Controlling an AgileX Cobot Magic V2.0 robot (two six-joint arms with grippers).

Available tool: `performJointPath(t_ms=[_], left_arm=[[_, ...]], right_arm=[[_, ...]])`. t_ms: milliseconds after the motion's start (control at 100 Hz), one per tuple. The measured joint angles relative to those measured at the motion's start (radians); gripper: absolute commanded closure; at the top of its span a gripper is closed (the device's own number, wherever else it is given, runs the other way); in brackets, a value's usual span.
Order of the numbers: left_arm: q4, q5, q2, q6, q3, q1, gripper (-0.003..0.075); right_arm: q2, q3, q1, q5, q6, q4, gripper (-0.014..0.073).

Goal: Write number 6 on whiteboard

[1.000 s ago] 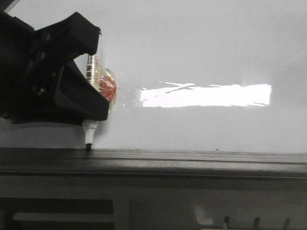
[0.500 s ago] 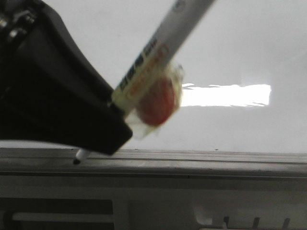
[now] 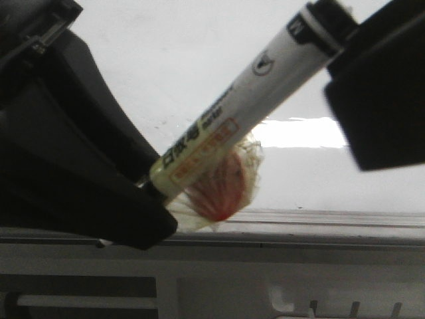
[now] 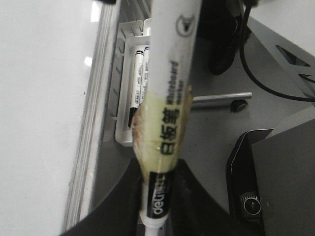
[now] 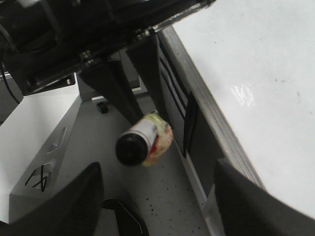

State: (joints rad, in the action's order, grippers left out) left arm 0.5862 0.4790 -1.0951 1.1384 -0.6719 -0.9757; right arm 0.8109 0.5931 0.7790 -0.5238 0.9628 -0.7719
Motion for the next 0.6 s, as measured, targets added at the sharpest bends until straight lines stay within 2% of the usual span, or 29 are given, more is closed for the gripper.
performJointPath(t_ms=[200,380,430,500,600], left_arm=[[0.0,0.0,0.0,0.0,0.0,0.0,0.0739],[0.0,0.0,0.0,0.002,0.0,0.0,0.0739],[0.0,0.0,0.0,0.002,0.0,0.0,0.0739],[0.0,0.0,0.0,0.002,0.0,0.0,0.0739],[0.0,0.0,0.0,0.002,0.0,0.0,0.0739]], right_arm=[[0.065,0.0,0.113,0.144,0.0,-0.043,0.0167],[0.12,0.02,0.146,0.184,0.001,-0.076,0.0169],[0.136,0.027,0.145,0.187,0.002,-0.082,0.0193],[0.159,0.03,0.145,0.193,0.002,-0.097,0.0293],[0.191,0.03,0.145,0.194,0.003,-0.116,0.054]])
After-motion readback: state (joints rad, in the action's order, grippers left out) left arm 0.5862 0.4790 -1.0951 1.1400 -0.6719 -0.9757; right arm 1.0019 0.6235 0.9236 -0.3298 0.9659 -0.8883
